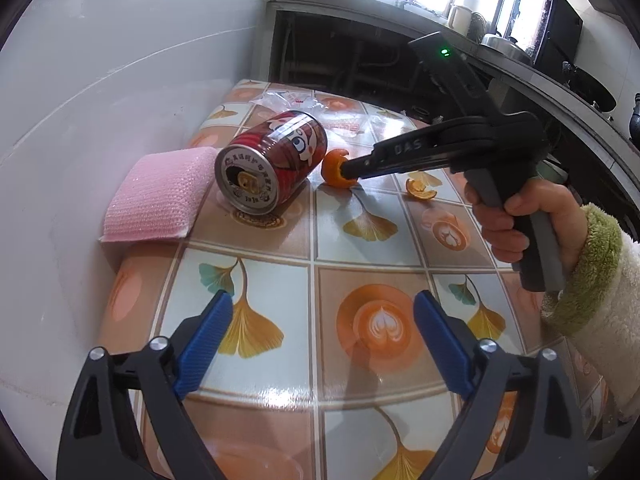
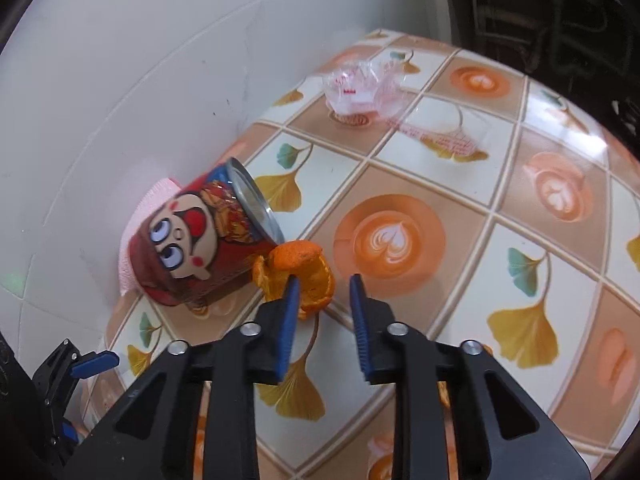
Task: Collect trash
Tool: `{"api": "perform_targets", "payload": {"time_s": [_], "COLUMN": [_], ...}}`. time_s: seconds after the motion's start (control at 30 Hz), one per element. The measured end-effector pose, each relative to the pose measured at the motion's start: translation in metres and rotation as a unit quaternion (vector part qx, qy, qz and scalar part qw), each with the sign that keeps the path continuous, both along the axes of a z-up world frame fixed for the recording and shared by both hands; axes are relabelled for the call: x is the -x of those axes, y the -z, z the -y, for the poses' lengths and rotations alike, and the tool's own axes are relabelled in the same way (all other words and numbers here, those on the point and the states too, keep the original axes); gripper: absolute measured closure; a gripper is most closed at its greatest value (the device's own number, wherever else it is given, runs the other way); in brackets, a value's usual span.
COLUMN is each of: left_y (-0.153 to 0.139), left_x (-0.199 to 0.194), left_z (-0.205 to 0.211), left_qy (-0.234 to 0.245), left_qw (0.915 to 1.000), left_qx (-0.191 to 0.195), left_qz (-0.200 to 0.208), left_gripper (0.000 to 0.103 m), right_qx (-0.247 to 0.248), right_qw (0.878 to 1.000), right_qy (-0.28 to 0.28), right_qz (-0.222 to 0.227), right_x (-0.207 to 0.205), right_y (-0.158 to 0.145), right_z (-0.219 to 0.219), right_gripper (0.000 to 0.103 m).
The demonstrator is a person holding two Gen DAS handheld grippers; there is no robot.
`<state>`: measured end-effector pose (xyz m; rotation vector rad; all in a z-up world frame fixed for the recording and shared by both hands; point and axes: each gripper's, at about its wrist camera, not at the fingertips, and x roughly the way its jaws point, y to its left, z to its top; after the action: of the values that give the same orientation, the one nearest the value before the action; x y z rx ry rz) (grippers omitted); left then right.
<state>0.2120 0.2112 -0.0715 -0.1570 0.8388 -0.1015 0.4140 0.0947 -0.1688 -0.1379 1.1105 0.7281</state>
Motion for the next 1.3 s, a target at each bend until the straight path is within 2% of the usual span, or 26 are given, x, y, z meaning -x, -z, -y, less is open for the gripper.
{"api": "perform_targets", "payload": {"time_s": [0.1,0.2,0.4,0.67,0.77,0.8,0.87,0.9,1.0,1.13,1.2,1.3], "left_y": [0.001,0.002,0.001,0.006,0.004,0.003,0.002,0.001,-0.003,-0.009,-0.010,-0.015], "left_x": [-0.004,-0.006,-0.007,-0.014,-0.019,-0.019,-0.018,-0.019,-0.014,-0.012,-0.016,-0.023], "left_z": [0.001,0.003,0.002,0.005,0.006,0.007,0.009,0.009,0.011,0.017,0.021,0.031], "left_qy": [0.002,0.002,0.003,0.016,0.021,0.023,0.025,0.025,0.026,0.034,0.040,0.056], "left_qw": [1.0000,1.0000,1.0000,0.9991,0.9987,0.9987,0.9988,0.9988,0.9993,0.9993,0.9991,0.9983], "left_qx": [-0.001,0.000,0.010,0.039,0.046,0.045,0.043,0.042,0.027,0.000,-0.006,-0.006], "left_qz": [-0.001,-0.001,0.000,-0.003,0.000,0.002,0.003,0.004,0.004,0.015,0.013,0.015], "left_gripper": [0.021,0.024,0.032,0.045,0.047,0.047,0.047,0.047,0.047,0.046,0.043,0.040], "right_qx": [-0.005,-0.013,-0.018,-0.022,-0.019,-0.025,-0.038,-0.043,-0.061,-0.048,-0.033,-0.018], "right_qw": [1.000,1.000,1.000,0.997,0.997,0.996,0.997,0.997,0.996,0.995,0.995,0.995], "right_qy": [-0.002,-0.001,-0.005,0.019,0.020,0.021,0.034,0.038,0.060,0.089,0.095,0.096], "right_qz": [-0.002,-0.005,-0.017,-0.069,-0.078,-0.078,-0.050,-0.043,-0.029,-0.012,-0.013,-0.016], "right_x": [-0.002,0.000,0.020,0.078,0.089,0.089,0.084,0.081,0.060,0.028,0.017,0.014], "right_y": [0.002,0.002,-0.006,-0.013,-0.015,-0.018,-0.031,-0.035,-0.042,-0.034,-0.024,-0.012], "right_z": [0.000,0.001,0.022,0.085,0.098,0.101,0.110,0.112,0.117,0.116,0.111,0.106], "right_gripper": [0.096,0.099,0.100,0.100,0.088,0.071,0.052,0.051,0.051,0.054,0.062,0.070]}}
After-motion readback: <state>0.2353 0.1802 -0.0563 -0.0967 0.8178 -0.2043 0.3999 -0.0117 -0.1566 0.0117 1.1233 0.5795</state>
